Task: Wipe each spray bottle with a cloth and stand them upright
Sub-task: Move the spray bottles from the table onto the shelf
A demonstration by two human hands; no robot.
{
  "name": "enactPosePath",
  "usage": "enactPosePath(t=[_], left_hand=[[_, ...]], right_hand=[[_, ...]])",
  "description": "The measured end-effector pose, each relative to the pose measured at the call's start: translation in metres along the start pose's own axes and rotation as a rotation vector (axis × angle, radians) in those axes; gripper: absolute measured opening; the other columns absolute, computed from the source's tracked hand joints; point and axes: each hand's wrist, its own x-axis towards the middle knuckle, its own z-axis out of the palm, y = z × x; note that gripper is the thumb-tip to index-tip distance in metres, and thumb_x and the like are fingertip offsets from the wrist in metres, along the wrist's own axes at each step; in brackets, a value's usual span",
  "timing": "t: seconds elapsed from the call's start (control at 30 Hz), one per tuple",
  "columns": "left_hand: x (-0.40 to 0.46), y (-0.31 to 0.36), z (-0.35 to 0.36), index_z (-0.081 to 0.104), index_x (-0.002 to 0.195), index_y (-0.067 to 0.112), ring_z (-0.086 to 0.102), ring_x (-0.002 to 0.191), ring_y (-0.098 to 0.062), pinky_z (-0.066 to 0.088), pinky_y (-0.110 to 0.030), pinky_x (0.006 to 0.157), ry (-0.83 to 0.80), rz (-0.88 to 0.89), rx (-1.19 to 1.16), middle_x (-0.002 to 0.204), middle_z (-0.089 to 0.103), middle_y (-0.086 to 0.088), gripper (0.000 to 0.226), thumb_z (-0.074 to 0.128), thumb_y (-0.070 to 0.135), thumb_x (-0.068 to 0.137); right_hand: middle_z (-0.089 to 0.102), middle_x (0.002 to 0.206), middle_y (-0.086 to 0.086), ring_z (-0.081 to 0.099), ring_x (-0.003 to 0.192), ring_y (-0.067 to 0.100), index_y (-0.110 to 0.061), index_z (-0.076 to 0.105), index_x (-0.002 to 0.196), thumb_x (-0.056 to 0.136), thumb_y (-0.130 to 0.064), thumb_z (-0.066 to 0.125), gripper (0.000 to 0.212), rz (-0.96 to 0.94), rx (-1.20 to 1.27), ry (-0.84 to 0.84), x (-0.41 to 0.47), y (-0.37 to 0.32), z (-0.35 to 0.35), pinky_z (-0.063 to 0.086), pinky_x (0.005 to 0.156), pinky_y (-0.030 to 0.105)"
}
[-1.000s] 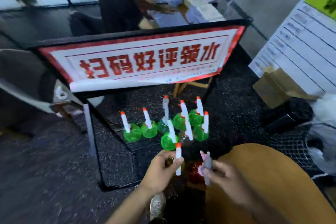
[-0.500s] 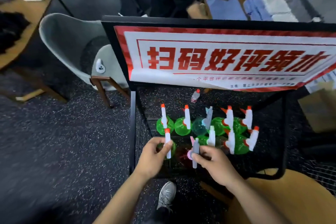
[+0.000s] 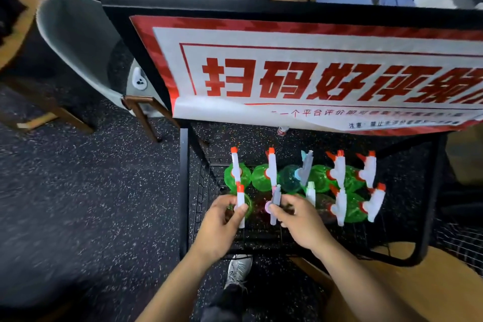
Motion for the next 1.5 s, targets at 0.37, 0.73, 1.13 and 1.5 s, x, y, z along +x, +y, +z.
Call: enactPosePath(t=[0.37,0.73,1.13,1.5], left_hand=[[-0.004,-0.008,0.009,0.067,0.113,0.036,0.063,0.098,-0.012,0.054,-0.04,0.095,0.0,-0.011,0.003,0.114,0.061,0.015,0.017,0.061,0.048,0.103],[-0.006,-0.013,0.01,0.07,0.109,0.026,0.06,0.096,-0.002,0.048,-0.021,0.088,0.018,-0.038,0.027,0.112,0.063,0.009,0.014,0.06,0.035,0.106],[0.019,-0.027,0.009,0.067,0.105,0.027,0.068,0.091,-0.024,0.058,-0.042,0.086,0.082,-0.111,-0.067,0.107,0.067,-0.004,0.011,0.059,0.034,0.107],[0.024,-0.029,0.002,0.069,0.103,0.026,0.053,0.058,-0.001,0.042,-0.025,0.061,0.034,-0.14,-0.081,0.085,0.066,-0.001,0.017,0.063,0.041,0.104]], right_hand=[[0.064,0.107,-0.009,0.068,0.098,0.016,-0.034,0.075,0.102,0.079,-0.078,0.057,0.052,0.023,-0.008,0.052,0.009,0.0,0.01,0.059,0.088,0.048],[0.064,0.106,-0.009,0.068,0.097,0.015,-0.036,0.073,0.101,0.08,-0.081,0.058,0.052,0.027,-0.032,0.05,0.012,0.002,0.009,0.06,0.086,0.047],[0.058,0.106,-0.011,0.063,0.097,0.017,-0.034,0.074,0.109,0.086,-0.074,0.058,0.049,0.031,-0.098,0.041,0.004,-0.008,0.005,0.058,0.088,0.049],[0.054,0.103,-0.006,0.053,0.094,0.013,-0.023,0.07,0.122,0.105,-0.053,0.051,0.039,-0.01,-0.395,0.04,-0.011,-0.034,0.002,0.042,0.08,0.031]])
